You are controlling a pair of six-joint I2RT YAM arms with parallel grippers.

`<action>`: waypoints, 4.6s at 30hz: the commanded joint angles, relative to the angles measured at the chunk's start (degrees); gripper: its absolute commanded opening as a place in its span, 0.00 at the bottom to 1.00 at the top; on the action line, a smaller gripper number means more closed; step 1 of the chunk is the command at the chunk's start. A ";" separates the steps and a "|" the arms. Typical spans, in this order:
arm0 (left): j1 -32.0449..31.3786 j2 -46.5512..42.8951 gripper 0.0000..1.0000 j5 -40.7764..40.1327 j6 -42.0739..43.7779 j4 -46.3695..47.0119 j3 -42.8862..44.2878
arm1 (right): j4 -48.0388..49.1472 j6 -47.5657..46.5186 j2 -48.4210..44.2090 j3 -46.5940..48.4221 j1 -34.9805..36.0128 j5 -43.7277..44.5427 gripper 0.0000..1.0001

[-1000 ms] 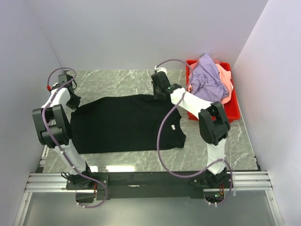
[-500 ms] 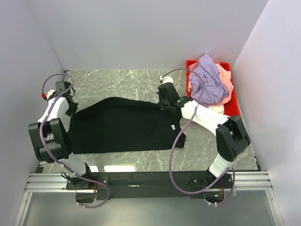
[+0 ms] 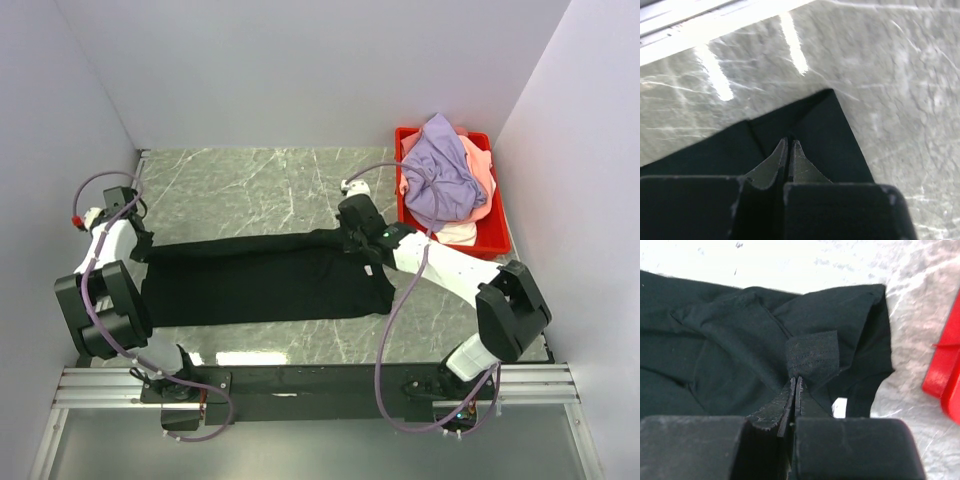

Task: Fold and stack the t-shirts
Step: Fold the tshirt

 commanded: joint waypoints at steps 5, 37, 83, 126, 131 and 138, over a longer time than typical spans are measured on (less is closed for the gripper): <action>1.85 -1.39 0.01 -0.34 -0.26 3.15 -1.03 | -0.22 2.91 -3.63 -4.27 2.35 0.34 0.00; -2.79 -5.27 0.99 9.32 -1.58 4.99 0.11 | -1.90 5.99 -1.27 0.55 -0.98 -27.76 0.75; -4.48 8.80 1.00 8.01 5.19 9.13 -2.53 | -0.67 1.51 7.16 3.19 -1.67 -30.68 0.80; -4.48 8.01 0.99 9.86 6.51 10.88 -3.76 | -3.30 -2.19 9.47 3.28 12.10 -35.00 0.74; -4.56 7.49 1.00 10.12 6.69 11.50 -4.29 | -7.34 -4.03 4.91 3.99 12.37 -25.53 0.74; -4.48 7.22 0.99 10.56 7.04 12.03 -4.55 | -11.83 -7.98 8.14 9.96 6.51 -15.47 0.73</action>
